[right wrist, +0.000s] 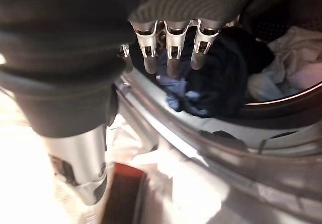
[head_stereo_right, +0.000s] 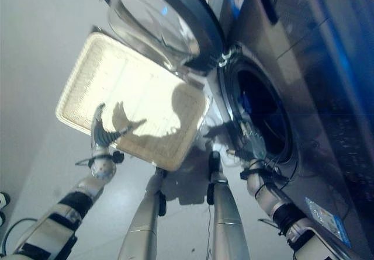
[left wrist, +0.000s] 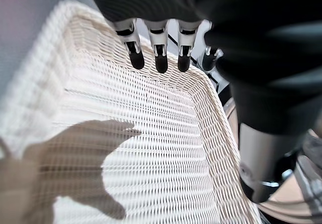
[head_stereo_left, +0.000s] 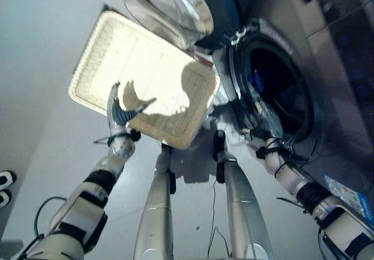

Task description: Put the clothes into the washing machine.

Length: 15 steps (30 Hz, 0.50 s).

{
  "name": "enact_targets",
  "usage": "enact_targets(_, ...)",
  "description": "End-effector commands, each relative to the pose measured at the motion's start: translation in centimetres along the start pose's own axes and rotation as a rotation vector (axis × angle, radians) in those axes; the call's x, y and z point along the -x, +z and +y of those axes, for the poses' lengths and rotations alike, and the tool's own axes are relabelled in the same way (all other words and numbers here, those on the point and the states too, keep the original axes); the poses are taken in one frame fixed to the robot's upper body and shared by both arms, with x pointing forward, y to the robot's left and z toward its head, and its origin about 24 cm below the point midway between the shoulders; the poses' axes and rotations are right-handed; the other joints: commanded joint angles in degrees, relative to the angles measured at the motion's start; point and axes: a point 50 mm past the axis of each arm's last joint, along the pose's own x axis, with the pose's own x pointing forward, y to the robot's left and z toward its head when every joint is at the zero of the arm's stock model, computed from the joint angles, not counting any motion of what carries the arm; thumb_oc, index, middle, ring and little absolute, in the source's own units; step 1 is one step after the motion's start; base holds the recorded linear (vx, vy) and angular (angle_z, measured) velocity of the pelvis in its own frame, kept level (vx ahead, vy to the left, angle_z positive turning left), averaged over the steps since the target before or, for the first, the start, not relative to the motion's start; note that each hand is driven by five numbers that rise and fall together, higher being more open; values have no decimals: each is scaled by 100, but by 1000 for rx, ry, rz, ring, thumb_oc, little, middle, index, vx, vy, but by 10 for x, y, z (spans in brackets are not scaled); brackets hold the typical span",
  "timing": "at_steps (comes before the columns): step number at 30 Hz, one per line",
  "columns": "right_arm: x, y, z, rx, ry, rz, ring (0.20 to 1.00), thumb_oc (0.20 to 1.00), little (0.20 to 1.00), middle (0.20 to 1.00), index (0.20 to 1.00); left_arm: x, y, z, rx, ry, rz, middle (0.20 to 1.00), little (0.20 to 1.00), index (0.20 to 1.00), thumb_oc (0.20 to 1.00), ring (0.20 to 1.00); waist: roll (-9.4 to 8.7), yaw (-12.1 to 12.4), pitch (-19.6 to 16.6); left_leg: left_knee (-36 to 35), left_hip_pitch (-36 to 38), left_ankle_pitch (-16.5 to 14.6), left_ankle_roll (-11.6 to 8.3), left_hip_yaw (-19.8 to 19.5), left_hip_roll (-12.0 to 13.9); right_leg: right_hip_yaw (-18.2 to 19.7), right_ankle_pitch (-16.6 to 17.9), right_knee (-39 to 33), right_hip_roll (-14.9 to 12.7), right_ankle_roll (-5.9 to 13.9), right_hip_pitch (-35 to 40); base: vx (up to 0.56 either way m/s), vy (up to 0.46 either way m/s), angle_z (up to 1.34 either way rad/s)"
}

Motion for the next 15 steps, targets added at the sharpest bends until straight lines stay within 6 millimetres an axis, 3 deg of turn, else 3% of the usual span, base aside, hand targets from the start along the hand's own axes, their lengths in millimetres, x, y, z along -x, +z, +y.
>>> enact_targets(1, 28, -24, 5, -12, 65, 31, 1000, 1000, 1000, 1000, 1000, 30, -30, -3, -19, -64, 90, 1000, 1000, 1000, 1000, 1000, -8, 193, -115, 265, 976, -834, 112, 264, -354, -47, 745, -1314, 135, 482, 1066, 62, -13, 8)
enact_targets(5, 69, -49, 26, -50, 191, 155, 1000, 1000, 1000, 1000, 1000, 75, -66, -8, -50, -178, 236, 1000, 1000, 1000, 1000, 1000, -18, 245, -553, -112, 1711, -861, 80, 272, -291, -60, 686, -1644, 21, 548, 1877, 111, -27, 7)
enact_targets(8, 93, -64, 38, -113, 296, 275, 1000, 1000, 1000, 1000, 1000, 99, -81, -9, -72, -257, 306, 1000, 1000, 1000, 1000, 1000, -43, 261, -888, -331, 2105, -855, 58, 258, -264, -110, 684, -1870, -14, 574, 2354, 148, -46, 10)
enact_targets(11, 139, -88, 59, -224, 486, 518, 1000, 1000, 1000, 1000, 1000, 135, -103, -11, -70, -393, 462, 1000, 1000, 1000, 1000, 1000, -47, 299, -1349, -562, 2572, -837, 48, 244, -207, -196, 679, -2072, -46, 585, 2884, 200, -59, 6)
enact_targets(13, 154, -94, 65, -244, 523, 593, 1000, 1000, 1000, 1000, 1000, 147, -110, -11, -74, -434, 507, 1000, 1000, 1000, 1000, 1000, -43, 314, -1489, -621, 2707, -832, 49, 238, -192, -218, 685, -2133, -51, 586, 3036, 172, -25, 10)
enact_targets(15, 185, -104, 75, -294, 614, 753, 1000, 1000, 1000, 1000, 1000, 172, -122, -12, -80, -527, 609, 1000, 1000, 1000, 1000, 1000, -27, 345, -1794, -701, 2927, -849, 46, 283, -157, -260, 687, -2271, -56, 583, 3328, 230, -13, 3)
